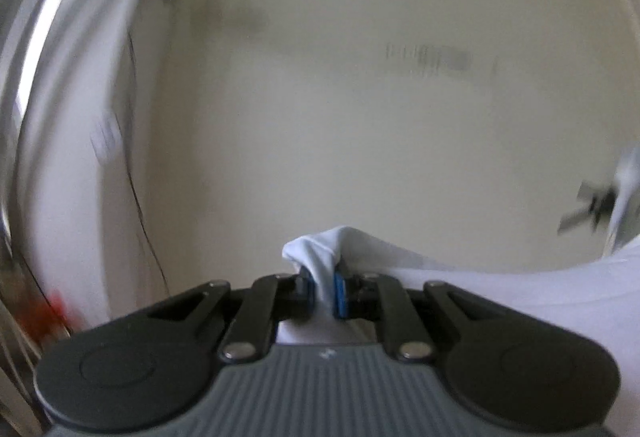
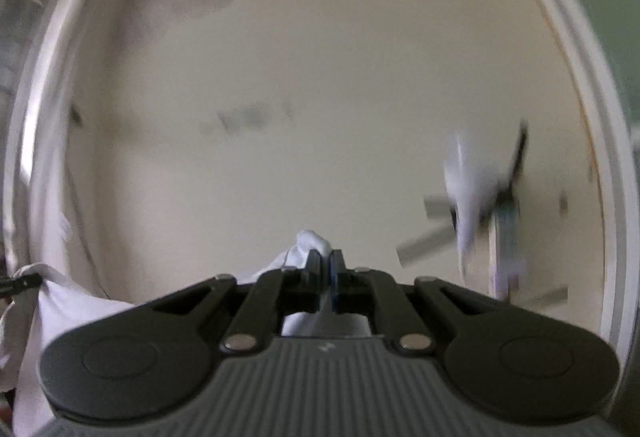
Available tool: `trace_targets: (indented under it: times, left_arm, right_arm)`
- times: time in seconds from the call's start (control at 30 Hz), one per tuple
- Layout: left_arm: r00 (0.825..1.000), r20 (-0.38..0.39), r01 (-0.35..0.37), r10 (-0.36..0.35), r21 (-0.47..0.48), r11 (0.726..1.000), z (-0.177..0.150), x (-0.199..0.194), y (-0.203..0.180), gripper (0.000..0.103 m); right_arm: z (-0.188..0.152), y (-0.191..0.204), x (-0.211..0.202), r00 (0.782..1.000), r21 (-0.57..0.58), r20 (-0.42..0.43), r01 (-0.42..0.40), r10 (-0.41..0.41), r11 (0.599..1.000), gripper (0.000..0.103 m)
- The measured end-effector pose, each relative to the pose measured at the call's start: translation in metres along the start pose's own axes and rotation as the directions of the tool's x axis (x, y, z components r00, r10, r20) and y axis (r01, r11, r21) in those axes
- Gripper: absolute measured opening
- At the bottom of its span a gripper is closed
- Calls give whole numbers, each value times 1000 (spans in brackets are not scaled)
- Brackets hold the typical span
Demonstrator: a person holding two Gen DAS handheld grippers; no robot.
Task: Fold small clothes
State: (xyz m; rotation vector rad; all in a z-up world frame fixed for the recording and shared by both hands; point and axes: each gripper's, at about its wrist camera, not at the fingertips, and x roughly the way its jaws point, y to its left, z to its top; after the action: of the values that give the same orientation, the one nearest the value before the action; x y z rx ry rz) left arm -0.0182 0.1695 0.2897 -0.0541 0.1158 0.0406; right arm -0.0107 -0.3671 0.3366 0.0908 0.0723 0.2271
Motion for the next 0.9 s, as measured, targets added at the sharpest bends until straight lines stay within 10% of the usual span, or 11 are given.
trace_targets:
  times: [0.17,0.33,0.5,0.6,0.67,0.73,0.9]
  left_arm:
    - [945,-321,-49,70,74,996,-120,146,-25,9]
    - [736,-664,2,131,195,981,-249,237,-43,13]
    - [784,-618,93,50,197,976,-217,213,-41,24]
    - [855,-519,51,22,126,991,-178,207,-34,45]
    - [874,-483,16,41,112,994,-163,225,-33,48]
    - [849,-527,45,22,114,992,-170,247,-43,48]
    - [739,-673,184,-30,158,970,-218,284,-79,48]
  right_arm:
    - [-138,-40,128,942,3,-295,167,-159,986,0]
    - [-272,-67,196,722,-126,-657,176,-215,976,0]
    - [-235,-77,204,803,-2,-591,100,-82,995,0]
    - [-219,-71,230,832,25,-554,61,-37,998,8]
    - [-219,-60,257,822,40,-569,18,8,999,71]
    - [-239,-47,286,793,34,-608,-23,39,999,73]
    - [-294,-21,326,634,17,-768,-110,84,994,72]
